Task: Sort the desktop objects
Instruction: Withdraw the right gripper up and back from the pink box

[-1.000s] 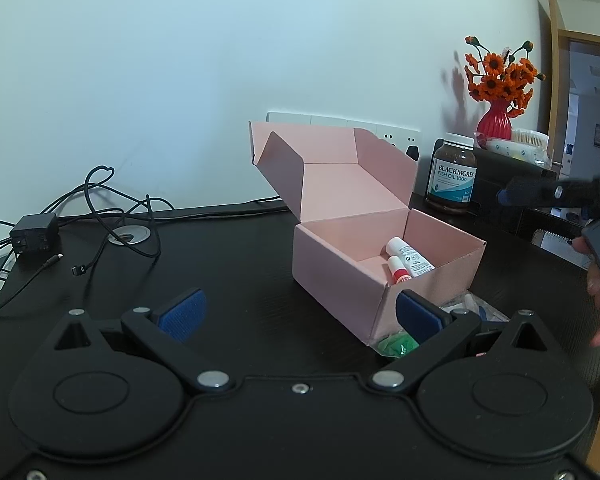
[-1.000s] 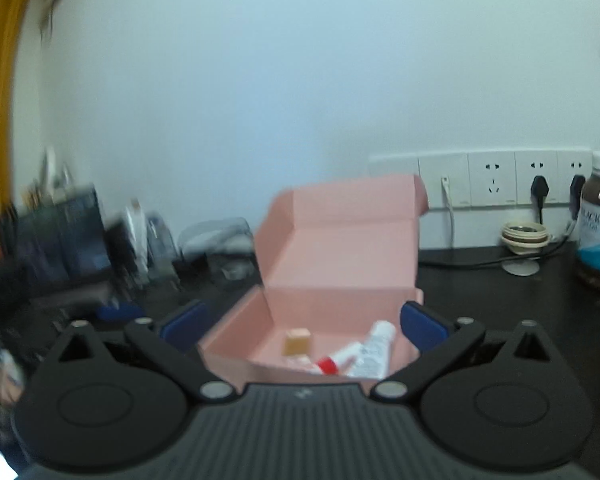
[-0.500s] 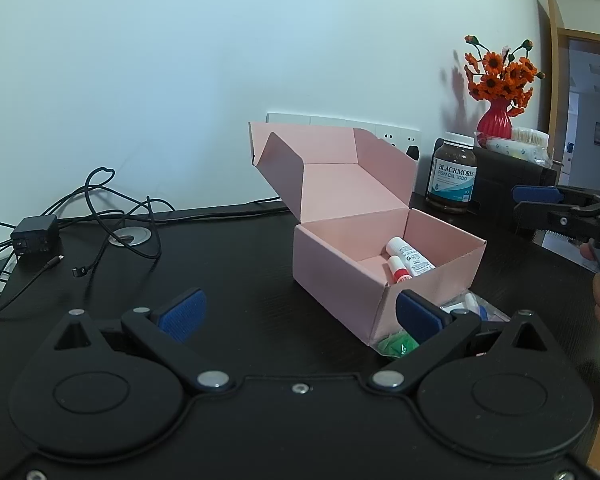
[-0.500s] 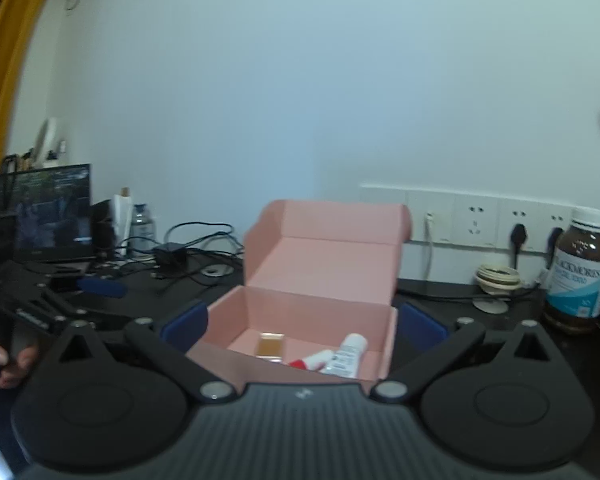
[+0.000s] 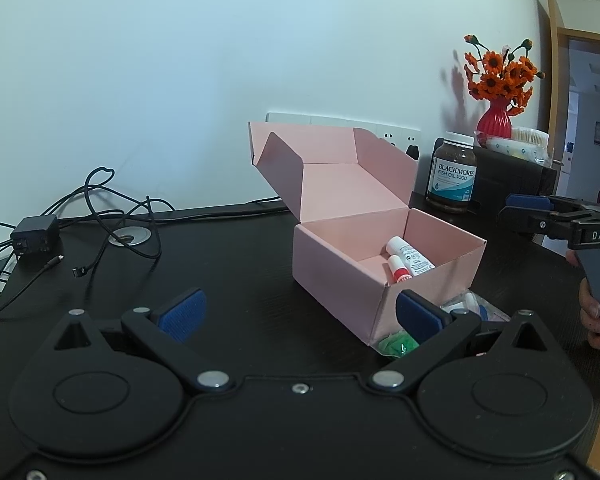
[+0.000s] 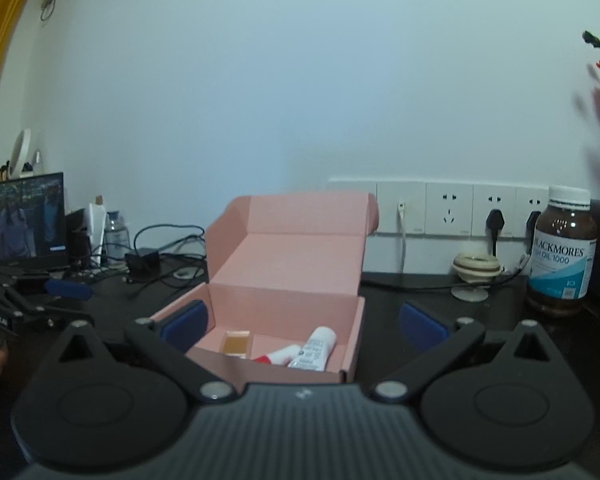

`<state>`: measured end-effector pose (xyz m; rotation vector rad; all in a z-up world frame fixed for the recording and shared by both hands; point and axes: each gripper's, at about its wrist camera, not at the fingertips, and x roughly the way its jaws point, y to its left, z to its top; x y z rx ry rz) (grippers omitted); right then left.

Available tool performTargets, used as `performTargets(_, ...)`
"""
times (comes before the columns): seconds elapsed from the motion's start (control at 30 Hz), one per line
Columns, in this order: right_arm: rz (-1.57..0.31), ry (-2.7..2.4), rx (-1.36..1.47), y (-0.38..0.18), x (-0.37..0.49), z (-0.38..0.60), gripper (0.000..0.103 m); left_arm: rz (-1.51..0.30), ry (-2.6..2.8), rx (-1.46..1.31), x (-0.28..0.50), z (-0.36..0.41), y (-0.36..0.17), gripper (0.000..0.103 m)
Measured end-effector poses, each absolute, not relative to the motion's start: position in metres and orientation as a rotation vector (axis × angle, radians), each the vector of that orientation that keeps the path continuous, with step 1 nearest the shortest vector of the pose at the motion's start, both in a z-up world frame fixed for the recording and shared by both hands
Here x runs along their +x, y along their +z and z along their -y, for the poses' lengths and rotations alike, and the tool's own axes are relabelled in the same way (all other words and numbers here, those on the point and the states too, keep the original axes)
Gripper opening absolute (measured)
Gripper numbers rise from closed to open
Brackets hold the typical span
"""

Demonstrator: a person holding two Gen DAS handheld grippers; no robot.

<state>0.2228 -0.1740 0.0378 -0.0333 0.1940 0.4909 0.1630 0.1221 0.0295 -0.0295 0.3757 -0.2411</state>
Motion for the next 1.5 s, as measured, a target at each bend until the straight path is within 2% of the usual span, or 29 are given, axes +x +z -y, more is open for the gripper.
performTargets(0.23,-0.2,0.524,-0.022,0.037,0.224,0.18,0.102,-0.371,-0.239,-0.02,0.162,-0.121,0.03,0.103)
performTargets(0.5,-0.301,0.551,-0.02,0.028,0.231,0.179,0.102,-0.365,-0.235,-0.002,0.161,-0.118,0.03,0.103)
performTargets(1.0,-0.255,0.558,0.059,0.028,0.226,0.192,0.102,-0.387,-0.219,-0.08,0.166,-0.131,0.028,0.103)
performTargets(1.5,-0.234,0.579,0.11,0.028,0.225,0.201,0.102,-0.415,-0.165,-0.002,0.147,-0.115,0.031,0.103)
